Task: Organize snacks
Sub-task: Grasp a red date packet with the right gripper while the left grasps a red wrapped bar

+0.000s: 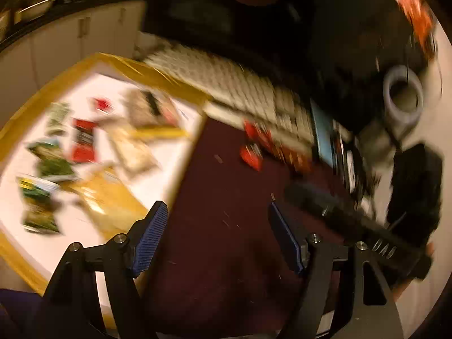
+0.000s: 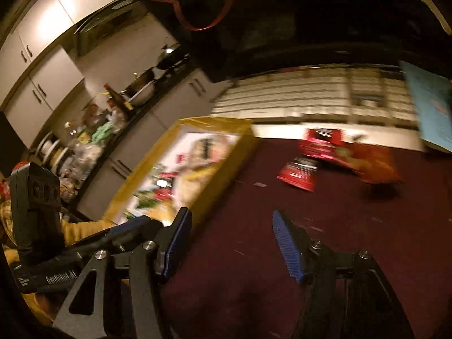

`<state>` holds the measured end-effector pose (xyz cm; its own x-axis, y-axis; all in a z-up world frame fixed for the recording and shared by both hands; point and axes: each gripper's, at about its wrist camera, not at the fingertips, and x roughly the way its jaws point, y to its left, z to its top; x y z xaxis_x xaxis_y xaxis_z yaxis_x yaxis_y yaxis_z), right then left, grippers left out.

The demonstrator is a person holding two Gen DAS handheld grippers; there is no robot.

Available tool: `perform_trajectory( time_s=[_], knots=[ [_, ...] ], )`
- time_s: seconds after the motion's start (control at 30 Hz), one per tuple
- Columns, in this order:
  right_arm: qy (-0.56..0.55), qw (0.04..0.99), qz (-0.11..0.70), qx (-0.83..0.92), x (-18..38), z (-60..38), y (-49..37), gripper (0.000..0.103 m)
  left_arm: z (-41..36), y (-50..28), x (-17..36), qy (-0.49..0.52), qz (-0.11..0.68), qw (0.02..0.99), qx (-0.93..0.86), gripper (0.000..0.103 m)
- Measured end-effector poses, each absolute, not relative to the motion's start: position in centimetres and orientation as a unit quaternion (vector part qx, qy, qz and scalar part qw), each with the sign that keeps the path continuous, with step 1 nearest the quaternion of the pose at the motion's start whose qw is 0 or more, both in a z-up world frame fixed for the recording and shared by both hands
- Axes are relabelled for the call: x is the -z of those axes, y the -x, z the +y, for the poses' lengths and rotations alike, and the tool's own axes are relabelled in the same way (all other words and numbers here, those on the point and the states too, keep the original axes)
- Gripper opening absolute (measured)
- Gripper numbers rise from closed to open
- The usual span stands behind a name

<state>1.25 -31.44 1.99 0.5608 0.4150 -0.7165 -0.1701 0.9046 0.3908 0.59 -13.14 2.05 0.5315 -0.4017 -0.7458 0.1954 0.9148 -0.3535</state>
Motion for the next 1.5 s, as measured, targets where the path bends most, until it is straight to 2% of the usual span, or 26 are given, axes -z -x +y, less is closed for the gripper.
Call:
perform_trajectory(
  time_s=[0.13,0.33,0.47,0.53,0.57,0.67,0.87,1.0,1.2,1.4,1.5],
  knots=[
    [-0.142,0.878,0.44,-0.12,-1.8,-35.8,-2.4,0.062,-16.2,0.1,-1.0,0.07,0.457,0.871,0.167,0.073],
    [-0.165,0.869,0.464,-0.045,-0.5,-40.5,-8.1,0.062,-17.0,0.2,-0.3,0.067,0.469,0.866,0.161,0.073],
    [-0.142,0.854,0.501,-0.021,1.5,-40.9,-11.7,0.061,-17.1,0.0,-0.2,0.07,0.473,0.864,0.156,0.073],
    [-0.142,0.846,0.514,-0.024,2.5,-41.0,-12.0,0.049,-17.4,-0.2,-0.3,0.066,0.471,0.865,0.157,0.073],
    [-0.142,0.847,0.512,-0.03,2.5,-40.9,-11.7,0.036,-17.5,-0.3,-0.4,0.062,0.471,0.866,0.158,0.073],
    [-0.151,0.851,0.501,-0.039,1.9,-41.1,-9.7,0.031,-18.0,-0.8,-0.2,0.049,0.475,0.864,0.158,0.073],
    [-0.178,0.877,0.446,-0.03,0.3,-43.6,-2.5,0.03,-21.2,-2.0,-0.3,-0.01,0.481,0.856,0.187,0.073],
    [-0.177,0.896,0.408,-0.009,-0.8,-44.1,1.0,0.03,-25.0,-4.7,0.0,-0.1,0.486,0.844,0.203,0.073],
    [-0.142,0.907,0.397,-0.007,0.3,-43.6,2.7,0.03,-29.2,-8.2,-0.8,-0.21,0.445,0.837,0.241,0.073],
    [-0.168,0.907,0.386,-0.027,0.8,-44.4,2.9,0.03,-32.3,-13.4,0.0,-0.236,0.422,0.827,0.287,0.073],
    [-0.178,0.902,0.392,-0.036,1.1,-44.6,2.6,0.03,-33.8,-15.4,0.6,-0.225,0.442,0.802,0.332,0.073]
  ],
)
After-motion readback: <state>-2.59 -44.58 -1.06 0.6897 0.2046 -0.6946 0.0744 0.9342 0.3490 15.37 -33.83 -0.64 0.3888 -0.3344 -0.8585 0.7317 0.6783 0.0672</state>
